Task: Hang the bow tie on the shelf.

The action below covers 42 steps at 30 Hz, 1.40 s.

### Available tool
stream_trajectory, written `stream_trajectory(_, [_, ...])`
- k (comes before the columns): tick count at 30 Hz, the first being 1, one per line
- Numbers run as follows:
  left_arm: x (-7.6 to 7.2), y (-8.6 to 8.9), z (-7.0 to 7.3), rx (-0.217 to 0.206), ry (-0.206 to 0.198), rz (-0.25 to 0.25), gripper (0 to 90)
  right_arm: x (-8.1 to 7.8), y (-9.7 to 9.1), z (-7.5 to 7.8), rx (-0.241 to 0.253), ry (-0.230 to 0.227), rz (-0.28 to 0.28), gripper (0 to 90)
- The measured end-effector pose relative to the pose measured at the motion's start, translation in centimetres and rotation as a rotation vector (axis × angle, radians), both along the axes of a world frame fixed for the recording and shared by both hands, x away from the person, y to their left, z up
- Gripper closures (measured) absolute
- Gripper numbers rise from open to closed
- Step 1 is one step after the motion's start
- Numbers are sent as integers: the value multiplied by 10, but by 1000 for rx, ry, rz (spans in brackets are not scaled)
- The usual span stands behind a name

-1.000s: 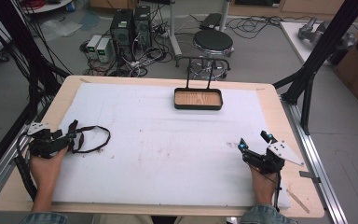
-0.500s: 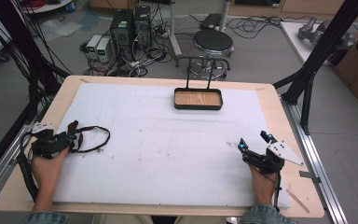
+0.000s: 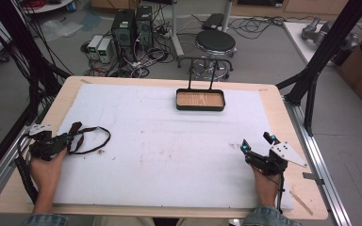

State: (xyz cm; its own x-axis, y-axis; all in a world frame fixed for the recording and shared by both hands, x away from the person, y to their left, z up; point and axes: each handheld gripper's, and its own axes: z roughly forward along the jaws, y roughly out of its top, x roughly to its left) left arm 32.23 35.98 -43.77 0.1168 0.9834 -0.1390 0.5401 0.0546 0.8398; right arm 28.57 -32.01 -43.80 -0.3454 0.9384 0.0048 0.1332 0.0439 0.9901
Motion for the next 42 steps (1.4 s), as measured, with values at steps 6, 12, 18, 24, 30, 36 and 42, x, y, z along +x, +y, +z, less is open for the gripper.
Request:
stream_trajectory(6, [-6, -10, 14, -34, -88, -29, 762, 0, 0, 0, 1, 0, 0, 125])
stream_trajectory(12, [-12, -24, 28, -77, -176, -52, 763, 0, 0, 0, 3, 2, 0, 125])
stream_trajectory(18, [-15, -39, 43, -109, -250, -88, 763, 0, -1, 0, 4, 6, 3, 125])
stream_trajectory(24, [-13, -61, 63, -149, -313, -144, 763, 0, -1, 0, 5, 4, 3, 125])
stream_trajectory(30, [1, -86, 79, -161, -360, -221, 763, 0, -1, 0, 12, 9, 5, 125])
stream_trajectory(36, [24, -116, 91, -158, -376, -282, 763, 1, -1, 0, 16, 9, 9, 125])
stream_trajectory(42, [50, -148, 96, -181, -384, -331, 763, 1, -2, -1, 22, 11, 9, 125])
